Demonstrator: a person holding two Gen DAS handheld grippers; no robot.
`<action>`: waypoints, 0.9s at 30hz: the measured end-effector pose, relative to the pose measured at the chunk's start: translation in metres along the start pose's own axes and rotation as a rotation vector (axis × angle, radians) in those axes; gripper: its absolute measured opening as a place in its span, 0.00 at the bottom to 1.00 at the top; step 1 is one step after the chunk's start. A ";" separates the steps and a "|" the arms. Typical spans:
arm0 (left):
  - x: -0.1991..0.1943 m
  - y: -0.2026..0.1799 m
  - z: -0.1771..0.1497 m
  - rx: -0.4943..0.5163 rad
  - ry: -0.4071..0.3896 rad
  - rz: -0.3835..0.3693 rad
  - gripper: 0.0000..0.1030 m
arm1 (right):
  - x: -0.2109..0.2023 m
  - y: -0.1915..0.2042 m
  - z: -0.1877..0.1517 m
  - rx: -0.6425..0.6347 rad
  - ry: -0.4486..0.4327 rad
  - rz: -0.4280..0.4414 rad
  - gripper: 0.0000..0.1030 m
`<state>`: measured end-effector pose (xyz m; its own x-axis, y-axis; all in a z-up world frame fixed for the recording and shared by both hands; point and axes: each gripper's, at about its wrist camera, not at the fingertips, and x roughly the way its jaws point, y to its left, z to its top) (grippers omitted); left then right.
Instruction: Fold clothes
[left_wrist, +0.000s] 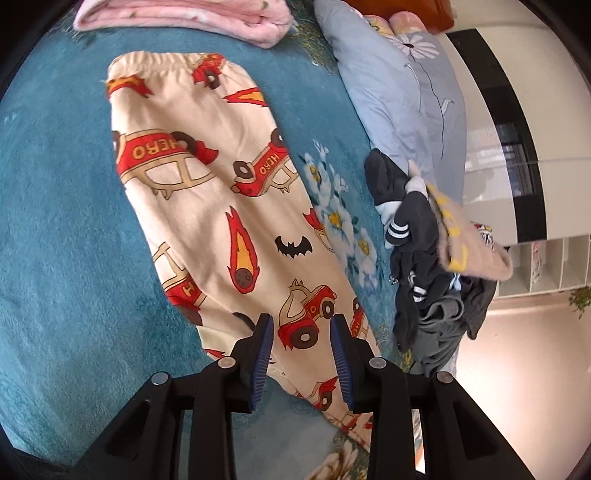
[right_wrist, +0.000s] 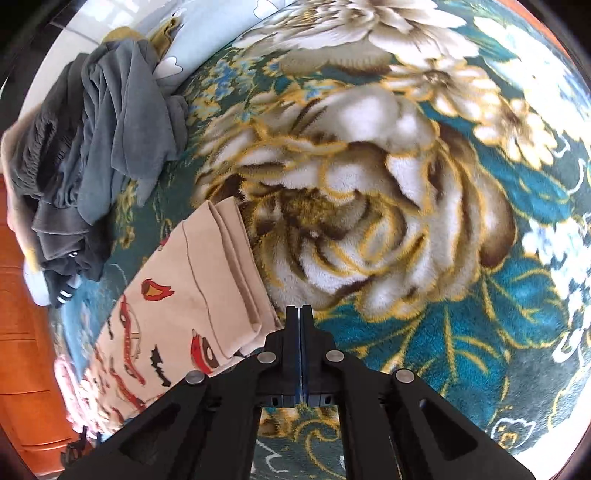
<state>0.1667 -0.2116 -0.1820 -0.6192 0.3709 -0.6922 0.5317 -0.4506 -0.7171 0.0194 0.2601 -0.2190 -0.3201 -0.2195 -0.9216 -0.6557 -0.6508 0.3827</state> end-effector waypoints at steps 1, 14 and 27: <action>0.003 -0.001 -0.001 0.007 0.009 0.012 0.39 | -0.002 -0.001 0.002 0.004 0.003 0.039 0.03; 0.017 -0.001 -0.005 0.012 0.070 0.075 0.41 | 0.015 0.002 0.017 0.077 0.023 0.135 0.46; 0.018 -0.001 -0.005 -0.001 0.073 0.061 0.41 | 0.022 0.028 0.043 -0.123 0.042 0.139 0.47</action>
<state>0.1585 -0.2006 -0.1944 -0.5423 0.4010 -0.7384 0.5677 -0.4730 -0.6738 -0.0355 0.2686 -0.2261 -0.3710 -0.3417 -0.8635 -0.5178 -0.6957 0.4978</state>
